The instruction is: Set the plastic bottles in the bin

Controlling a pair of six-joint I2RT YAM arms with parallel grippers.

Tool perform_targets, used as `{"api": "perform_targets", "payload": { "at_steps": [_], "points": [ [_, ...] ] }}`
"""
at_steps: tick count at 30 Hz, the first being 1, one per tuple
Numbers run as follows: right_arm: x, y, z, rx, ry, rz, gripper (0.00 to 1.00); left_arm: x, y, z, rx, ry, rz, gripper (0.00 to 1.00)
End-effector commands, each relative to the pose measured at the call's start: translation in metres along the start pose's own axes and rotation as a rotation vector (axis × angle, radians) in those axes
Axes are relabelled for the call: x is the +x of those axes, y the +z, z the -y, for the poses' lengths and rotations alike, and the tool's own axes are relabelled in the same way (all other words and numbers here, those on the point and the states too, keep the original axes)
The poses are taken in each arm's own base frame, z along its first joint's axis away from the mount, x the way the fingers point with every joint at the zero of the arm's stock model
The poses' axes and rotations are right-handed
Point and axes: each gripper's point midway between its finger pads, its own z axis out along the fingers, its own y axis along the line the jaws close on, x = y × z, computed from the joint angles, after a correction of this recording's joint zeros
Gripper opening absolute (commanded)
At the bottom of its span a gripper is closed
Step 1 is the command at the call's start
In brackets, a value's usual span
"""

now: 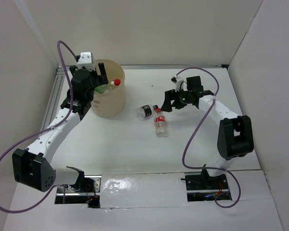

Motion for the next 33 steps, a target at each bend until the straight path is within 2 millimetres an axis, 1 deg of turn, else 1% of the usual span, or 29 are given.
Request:
{"api": "perform_targets", "payload": {
  "at_steps": [1,3,4,6,7,8,9,10,11,12,13,14,15,16,17,18,19,20,22,23,24,25,26,27,28,30,31,32,33],
  "points": [
    [-0.008,0.016,0.007,0.072,0.092,0.031,1.0,-0.072,-0.027,0.008,0.06,-0.04,0.172,1.0],
    [0.003,0.029,0.012,0.123,0.109,-0.006,1.0,-0.076,-0.046,0.026,0.129,-0.019,0.178,1.0],
    [0.014,0.042,0.008,0.127,0.114,-0.046,1.0,-0.076,-0.065,0.034,0.187,0.004,0.187,1.0],
    [0.022,0.053,0.005,0.128,0.122,-0.082,0.99,-0.066,-0.088,0.053,0.281,0.037,0.182,1.0],
    [0.031,0.061,0.005,0.131,0.146,-0.108,0.98,-0.064,-0.115,0.072,0.369,0.055,0.193,1.0],
    [0.037,0.068,-0.002,0.128,0.133,-0.131,0.96,-0.038,-0.123,0.081,0.408,0.087,0.148,1.0],
    [0.047,0.073,-0.004,0.133,0.146,-0.156,0.94,-0.023,-0.133,0.089,0.448,0.102,0.119,1.0],
    [0.055,0.078,0.0,0.159,0.155,-0.178,0.89,-0.002,-0.15,0.106,0.515,0.131,0.071,1.0],
    [0.065,0.082,0.001,0.171,0.17,-0.2,0.85,0.013,-0.158,0.111,0.538,0.149,0.044,1.0],
    [0.067,0.081,0.002,0.183,0.173,-0.209,0.81,0.04,-0.166,0.112,0.556,0.16,-0.005,1.0],
    [0.08,0.082,0.006,0.201,0.198,-0.235,0.77,0.054,-0.18,0.123,0.603,0.159,-0.027,1.0],
    [0.083,0.081,0.006,0.203,0.203,-0.248,0.67,0.066,-0.186,0.123,0.604,0.156,-0.051,1.0],
    [0.088,0.08,0.008,0.213,0.207,-0.258,0.6,0.091,-0.193,0.124,0.622,0.146,-0.1,1.0],
    [0.095,0.079,0.008,0.214,0.202,-0.279,0.53,0.096,-0.197,0.125,0.624,0.129,-0.103,1.0],
    [0.092,0.072,0.007,0.203,0.19,-0.277,0.46,0.099,-0.206,0.128,0.632,0.089,-0.107,1.0],
    [0.087,0.069,0.004,0.19,0.172,-0.272,0.34,0.109,-0.21,0.13,0.637,0.089,-0.127,1.0],
    [0.08,0.063,0.007,0.196,0.162,-0.262,0.28,0.121,-0.213,0.131,0.642,0.089,-0.144,1.0],
    [0.072,0.052,0.004,0.182,0.154,-0.254,0.23,0.128,-0.223,0.139,0.681,0.086,-0.155,1.0],
    [0.035,0.037,0.005,0.17,0.058,-0.188,0.17,0.146,-0.229,0.146,0.682,0.096,-0.192,1.0],
    [0.019,0.029,-0.002,0.152,0.019,-0.162,0.17,0.151,-0.236,0.153,0.702,0.099,-0.201,1.0],
    [-0.007,0.018,-0.009,0.139,-0.064,-0.106,0.15,0.161,-0.237,0.155,0.699,0.11,-0.218,1.0],
    [-0.053,0.005,-0.018,0.141,-0.14,-0.005,0.15,0.181,-0.238,0.158,0.698,0.128,-0.257,1.0],
    [-0.078,-0.005,-0.026,0.132,-0.187,0.052,0.14,0.186,-0.239,0.163,0.706,0.117,-0.26,1.0],
    [-0.106,-0.01,-0.04,0.103,-0.26,0.118,0.14,0.195,-0.242,0.166,0.712,0.125,-0.275,1.0],
    [-0.152,-0.027,-0.061,0.087,-0.33,0.232,0.14,0.211,-0.24,0.167,0.7,0.141,-0.309,1.0],
    [-0.201,-0.027,-0.098,0.023,-0.447,0.369,0.14,0.233,-0.245,0.17,0.709,0.171,-0.347,1.0],
    [-0.232,-0.038,-0.128,-0.021,-0.492,0.462,0.12,0.251,-0.244,0.17,0.692,0.204,-0.388,1.0],
    [-0.248,-0.039,-0.144,-0.052,-0.52,0.515,0.12,0.26,-0.247,0.171,0.698,0.231,-0.406,0.98],
    [-0.264,-0.027,-0.154,-0.084,-0.549,0.565,0.12,0.268,-0.252,0.173,0.704,0.248,-0.431,0.98]
  ]
}}
